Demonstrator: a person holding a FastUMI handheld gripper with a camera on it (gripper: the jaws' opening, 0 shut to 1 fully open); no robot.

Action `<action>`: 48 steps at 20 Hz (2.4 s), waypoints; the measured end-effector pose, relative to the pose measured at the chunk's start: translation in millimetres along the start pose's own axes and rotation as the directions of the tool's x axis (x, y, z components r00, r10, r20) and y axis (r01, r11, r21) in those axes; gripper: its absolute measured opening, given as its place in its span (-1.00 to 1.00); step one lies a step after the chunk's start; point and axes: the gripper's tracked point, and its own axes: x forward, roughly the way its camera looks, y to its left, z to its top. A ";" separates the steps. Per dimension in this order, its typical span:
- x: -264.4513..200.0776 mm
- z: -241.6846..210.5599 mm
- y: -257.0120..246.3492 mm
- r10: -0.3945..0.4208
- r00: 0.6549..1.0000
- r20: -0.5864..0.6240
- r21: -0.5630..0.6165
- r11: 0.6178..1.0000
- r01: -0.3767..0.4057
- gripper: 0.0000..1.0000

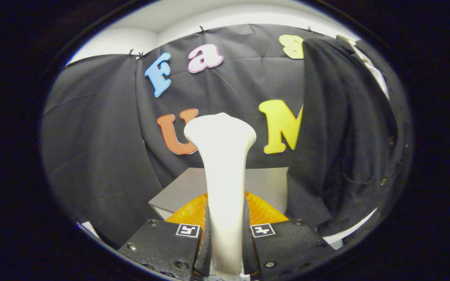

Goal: Iron the clothes twice with a garment steamer, once on the left side and once on the right side.

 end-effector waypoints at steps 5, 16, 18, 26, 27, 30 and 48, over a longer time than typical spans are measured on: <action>-84.9 -4.7 -55.2 -0.080 0.996 0.043 0.047 0.996 0.078 -0.32; -164.5 45.4 -212.2 -0.307 0.941 0.145 0.094 0.951 0.296 -0.32; -156.2 60.1 -227.7 -0.315 0.936 0.159 0.094 0.948 0.304 -0.32; -107.6 105.3 -246.5 -0.320 0.925 0.203 0.056 0.947 0.316 -0.32; -99.4 107.2 -246.9 -0.323 0.925 0.202 0.047 0.946 0.321 -0.32; -81.4 101.8 -251.1 -0.334 0.927 0.171 0.043 0.942 0.332 -0.32; -63.6 25.7 -267.4 -0.381 0.921 0.075 -0.051 0.921 0.385 -0.32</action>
